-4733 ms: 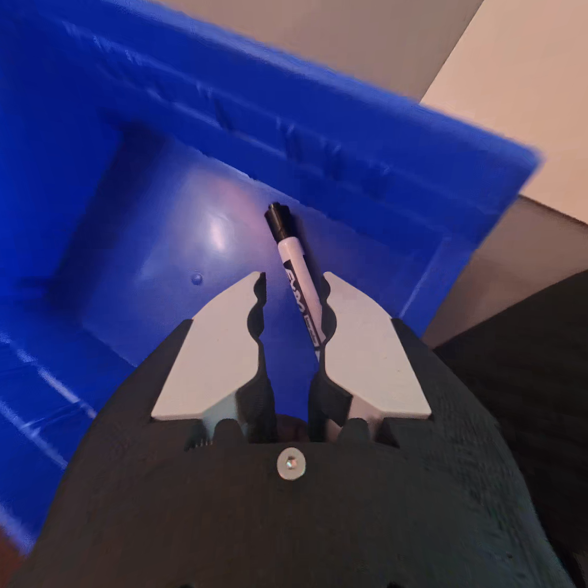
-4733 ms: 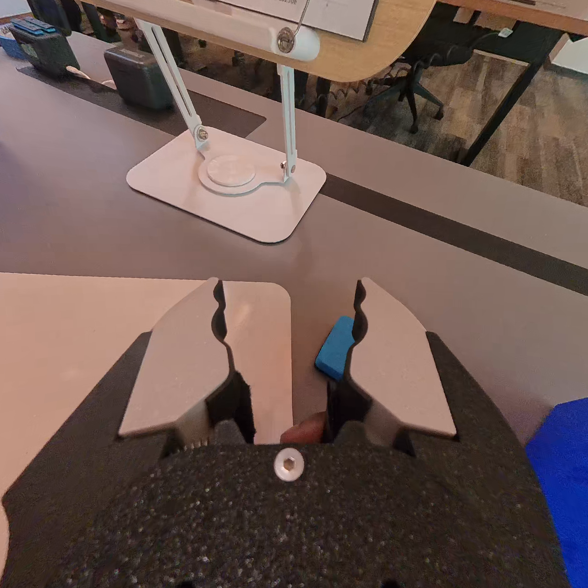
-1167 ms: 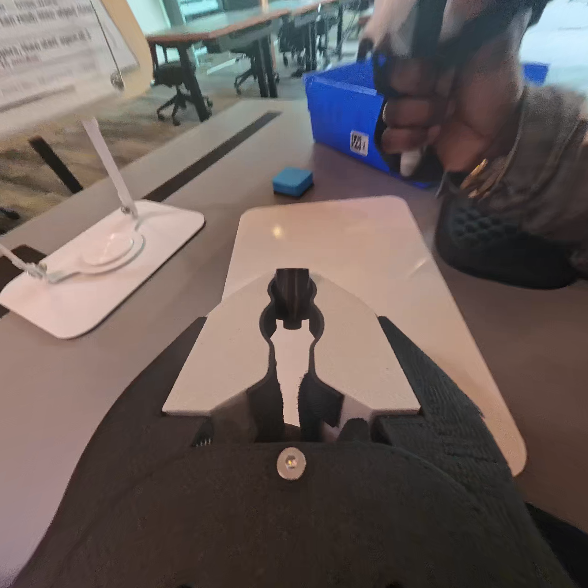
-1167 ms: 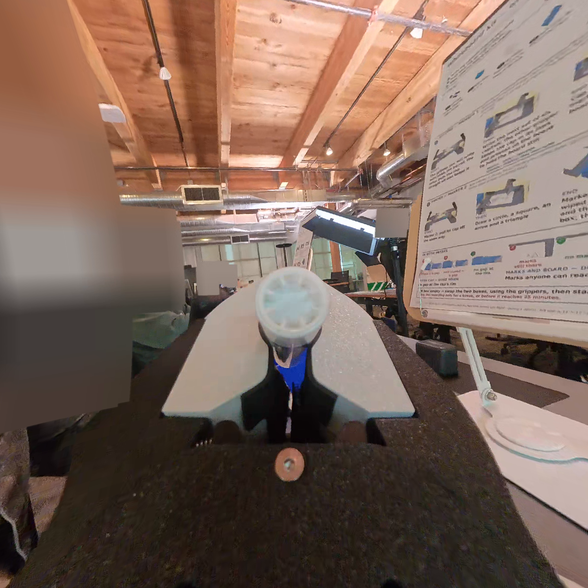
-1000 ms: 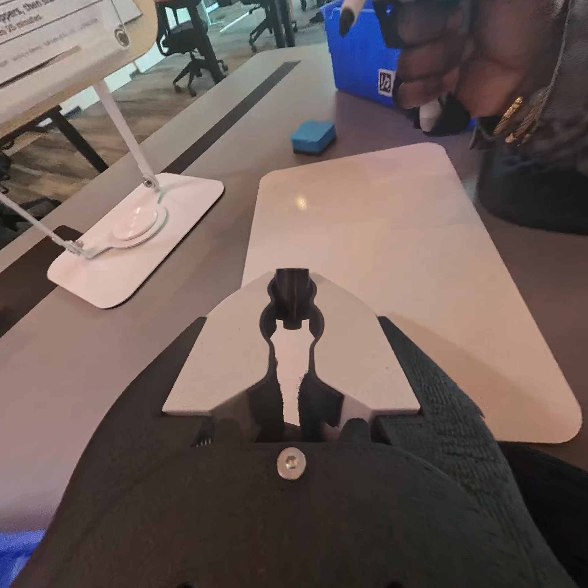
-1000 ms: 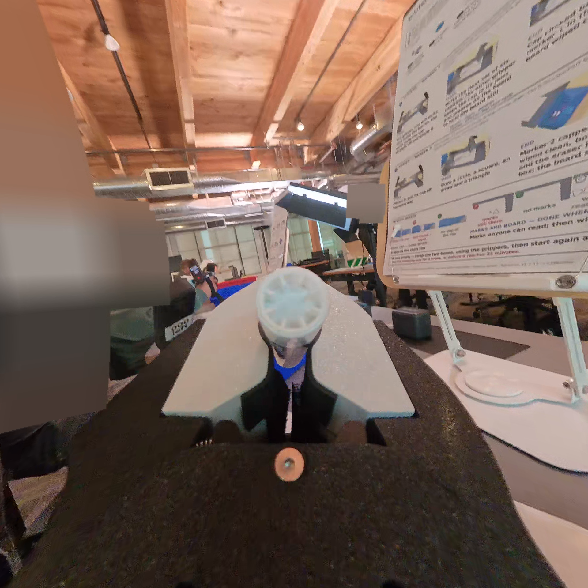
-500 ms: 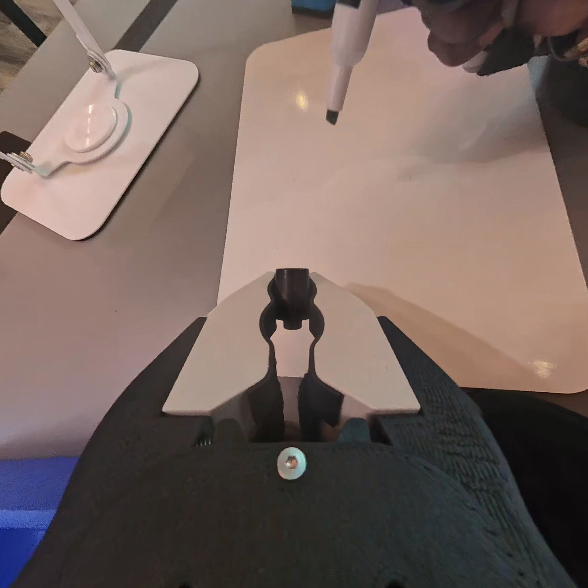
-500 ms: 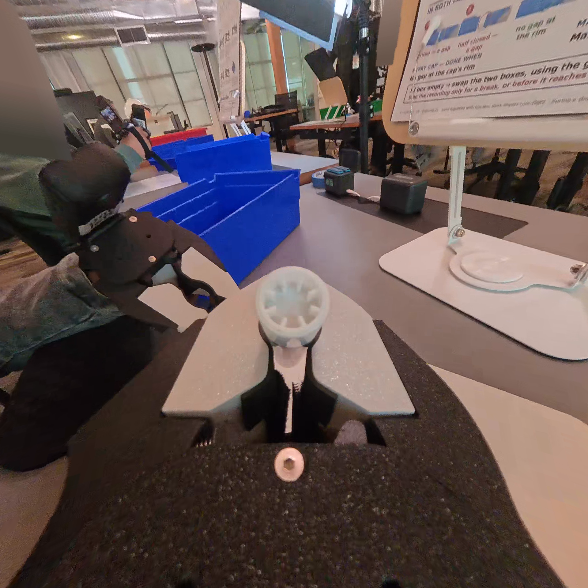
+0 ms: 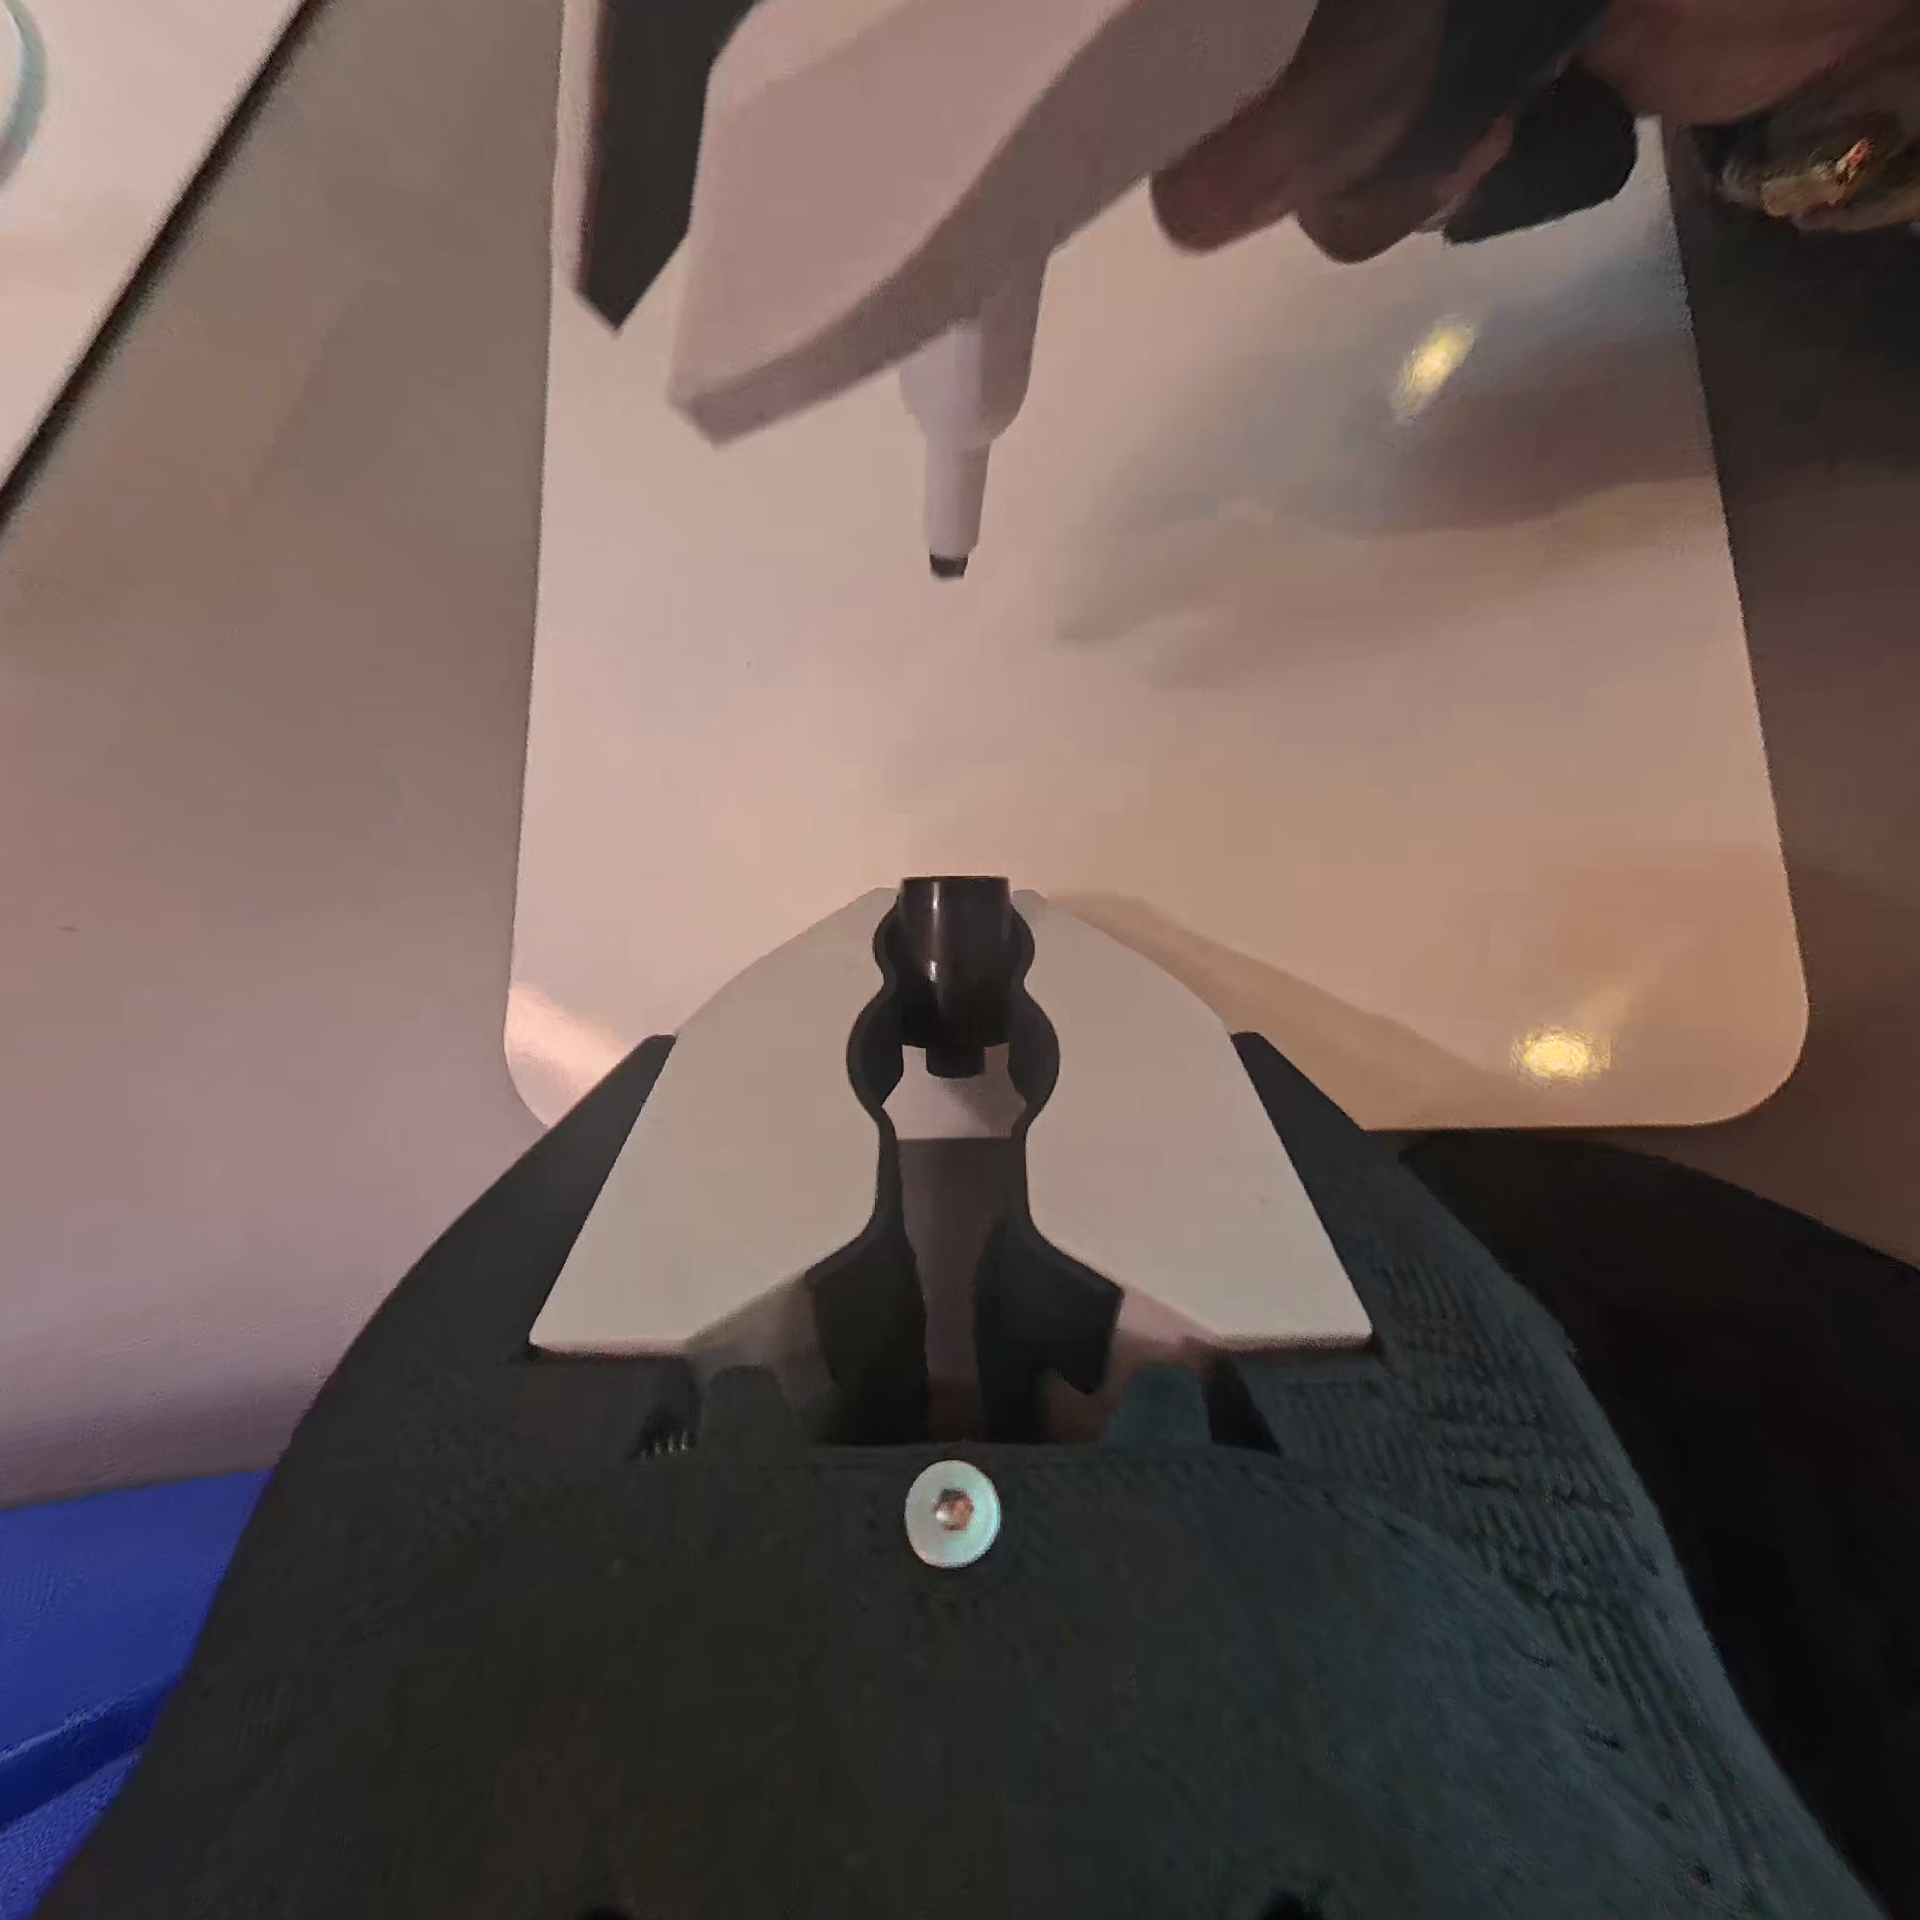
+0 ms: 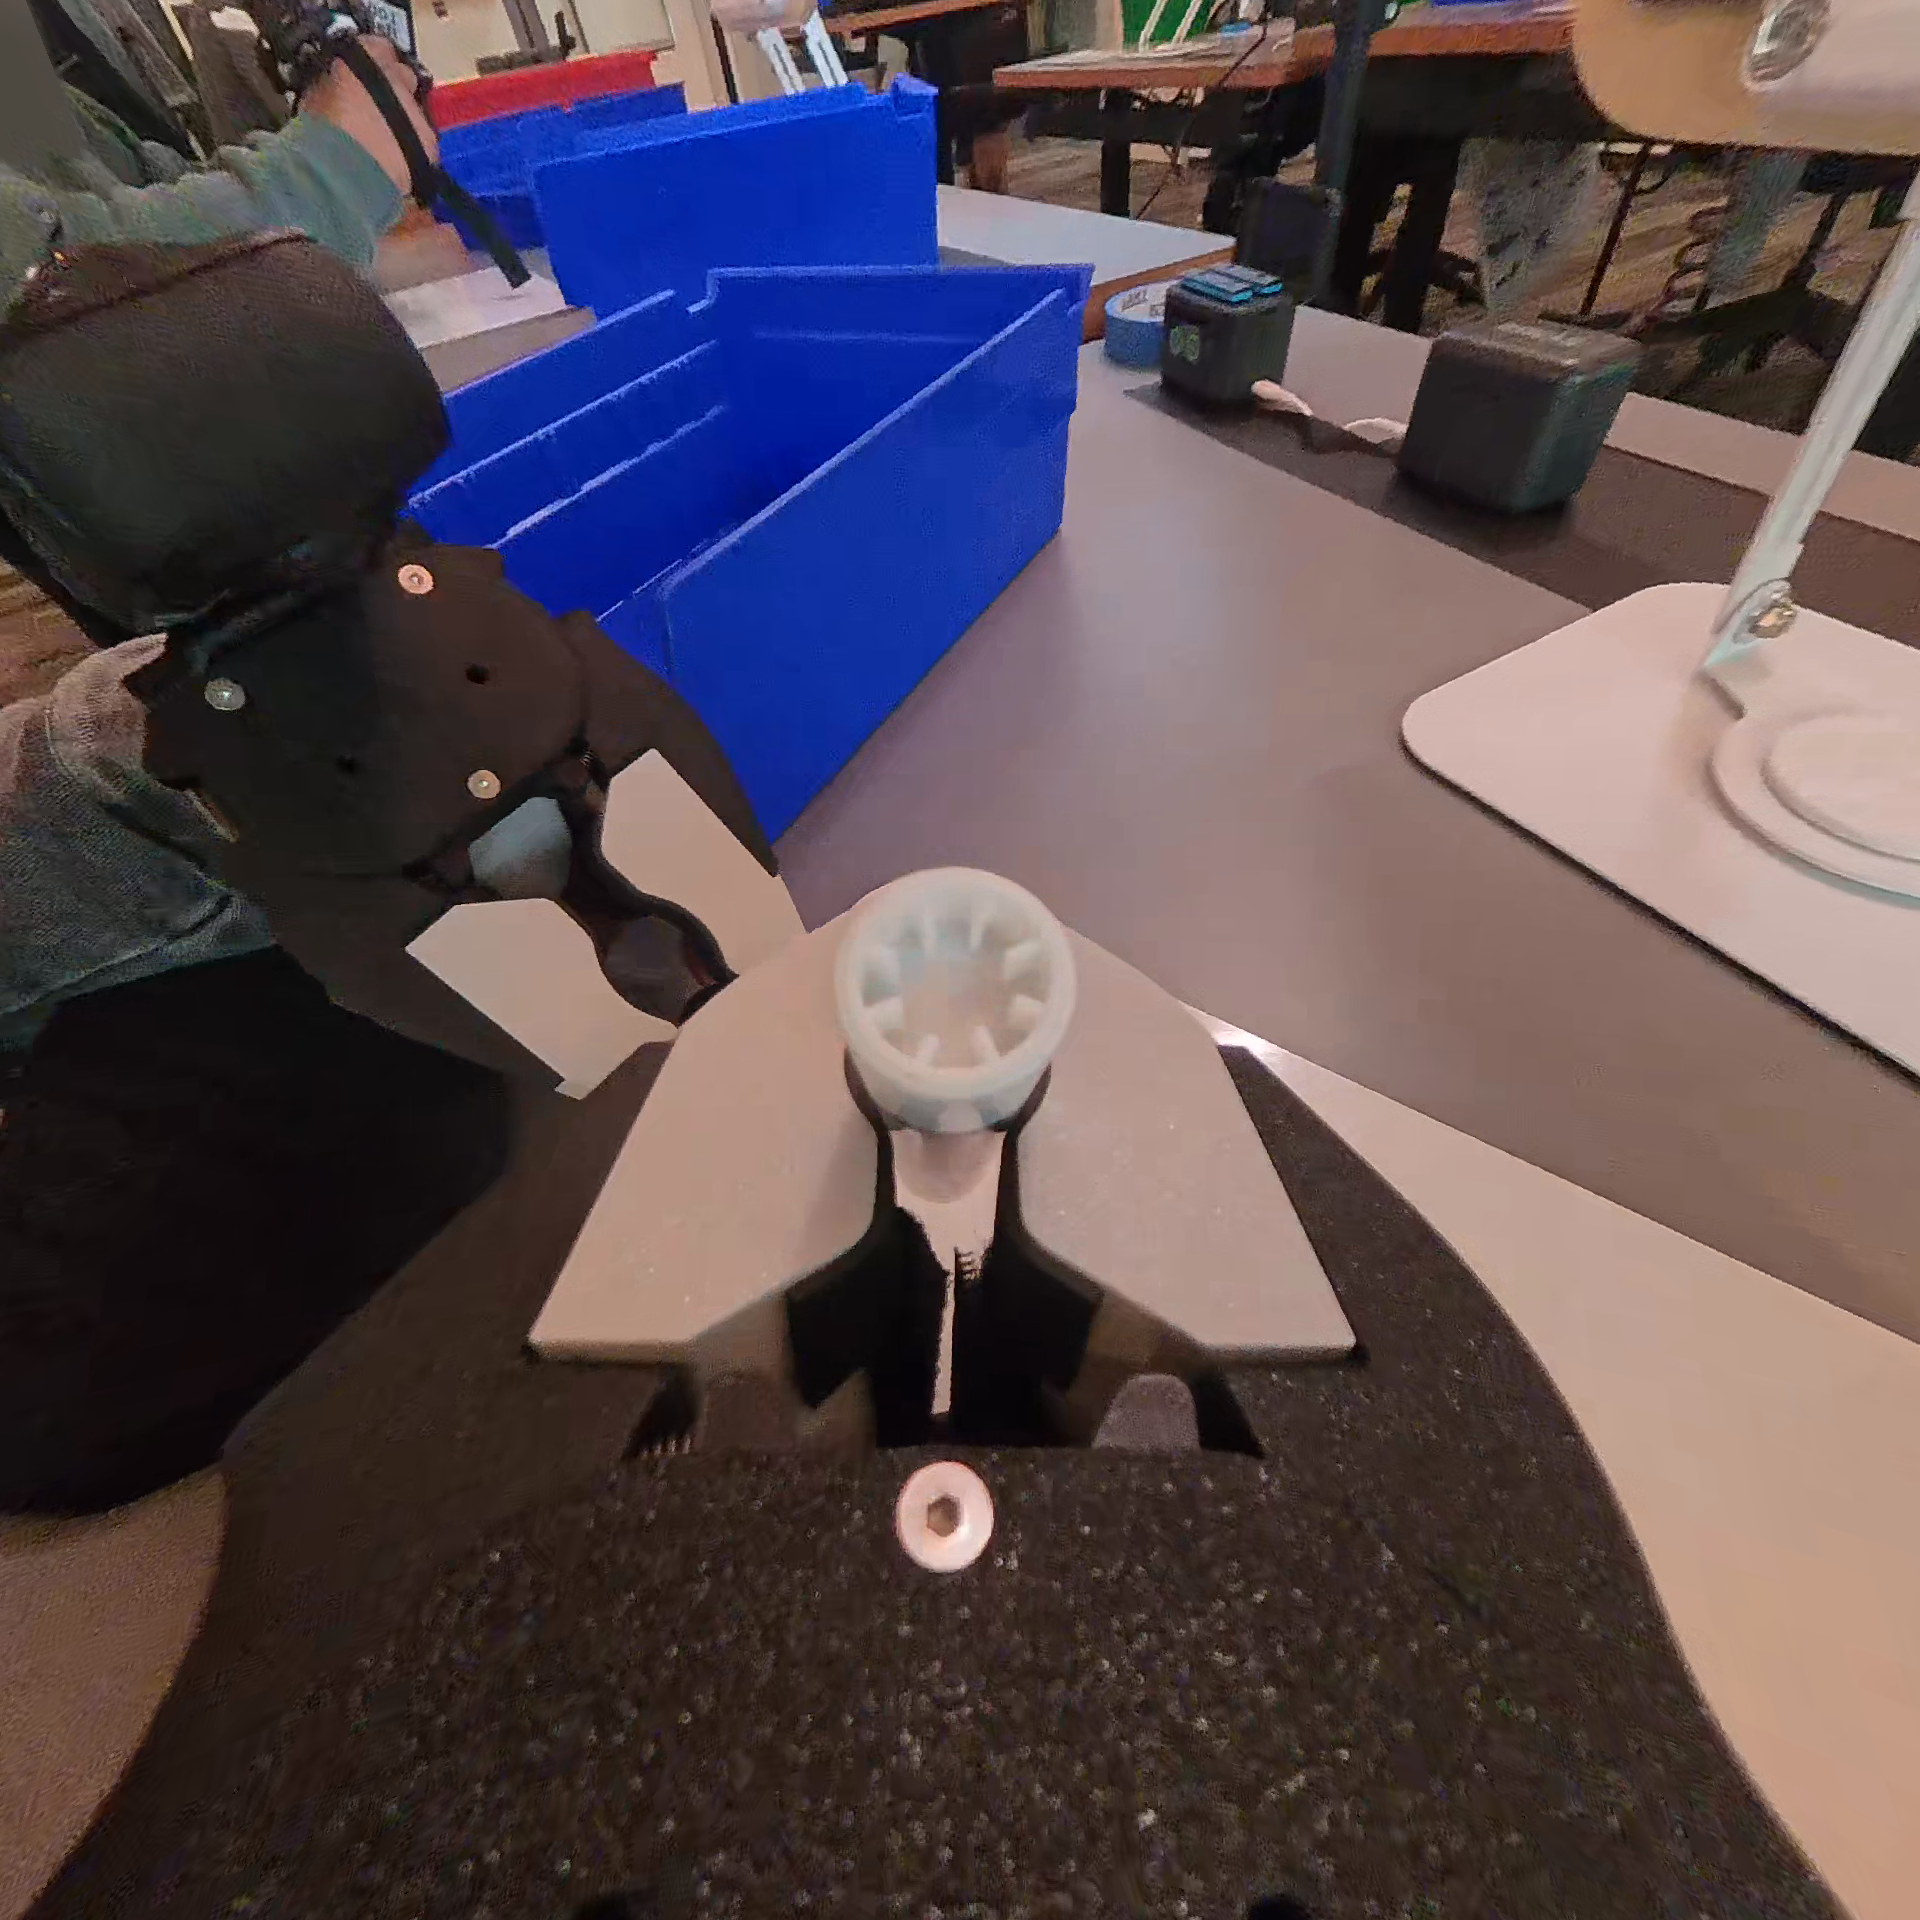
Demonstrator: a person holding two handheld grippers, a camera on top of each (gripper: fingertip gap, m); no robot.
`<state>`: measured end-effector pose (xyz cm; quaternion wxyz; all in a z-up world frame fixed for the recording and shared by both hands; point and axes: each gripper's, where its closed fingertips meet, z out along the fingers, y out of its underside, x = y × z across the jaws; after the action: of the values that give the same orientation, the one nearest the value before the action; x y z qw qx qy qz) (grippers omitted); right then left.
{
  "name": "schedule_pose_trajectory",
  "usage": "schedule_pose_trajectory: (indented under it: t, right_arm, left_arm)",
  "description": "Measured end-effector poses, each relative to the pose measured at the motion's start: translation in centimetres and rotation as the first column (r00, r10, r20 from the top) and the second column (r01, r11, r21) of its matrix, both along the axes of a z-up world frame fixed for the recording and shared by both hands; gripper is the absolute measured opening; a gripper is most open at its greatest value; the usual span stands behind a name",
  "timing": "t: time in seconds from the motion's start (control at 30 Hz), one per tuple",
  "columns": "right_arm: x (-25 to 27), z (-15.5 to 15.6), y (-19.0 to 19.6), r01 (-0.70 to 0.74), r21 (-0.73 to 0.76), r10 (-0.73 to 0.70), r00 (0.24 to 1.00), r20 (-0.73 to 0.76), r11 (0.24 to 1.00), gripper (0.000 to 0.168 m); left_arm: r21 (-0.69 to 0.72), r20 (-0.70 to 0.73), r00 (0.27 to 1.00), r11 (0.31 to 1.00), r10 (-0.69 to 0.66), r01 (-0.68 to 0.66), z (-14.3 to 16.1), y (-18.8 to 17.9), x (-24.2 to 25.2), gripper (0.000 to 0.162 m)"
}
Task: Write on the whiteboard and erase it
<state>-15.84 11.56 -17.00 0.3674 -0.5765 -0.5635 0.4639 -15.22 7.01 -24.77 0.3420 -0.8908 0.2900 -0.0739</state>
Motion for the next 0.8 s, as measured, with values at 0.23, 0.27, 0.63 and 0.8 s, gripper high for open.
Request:
schedule_pose_trajectory:
  t: [0.23,0.27,0.63,0.8]
  right_arm:
    - [-2.1,-1.7,-1.8,0.02,0.021,-0.021,0.997,0.068,1.0,0.015]
    - [-2.3,-2.0,-2.0,0.025,0.032,-0.028,0.997,0.077,0.999,0.014]
    - [-2.3,-3.0,-3.5,0.033,0.048,-0.039,0.991,0.125,0.998,0.014]
    - [-0.3,-3.2,-2.5,0.078,0.116,-0.097,0.98,0.171,0.99,0.014]
  left_arm:
    - [-0.034,0.007,1.0,0.999,0.027,-0.027,-0.1,-0.9,-0.7,0.015]
    - [-0.036,0.007,1.0,0.999,0.029,-0.029,-0.1,-1.0,-0.8,0.015]
    - [-0.042,0.001,0.999,0.999,0.033,-0.033,-0.1,-1.1,-1.0,0.015]
    - [-0.04,-0.007,1.0,0.999,0.024,-0.024,-0.2,-1.2,-0.9,0.015]
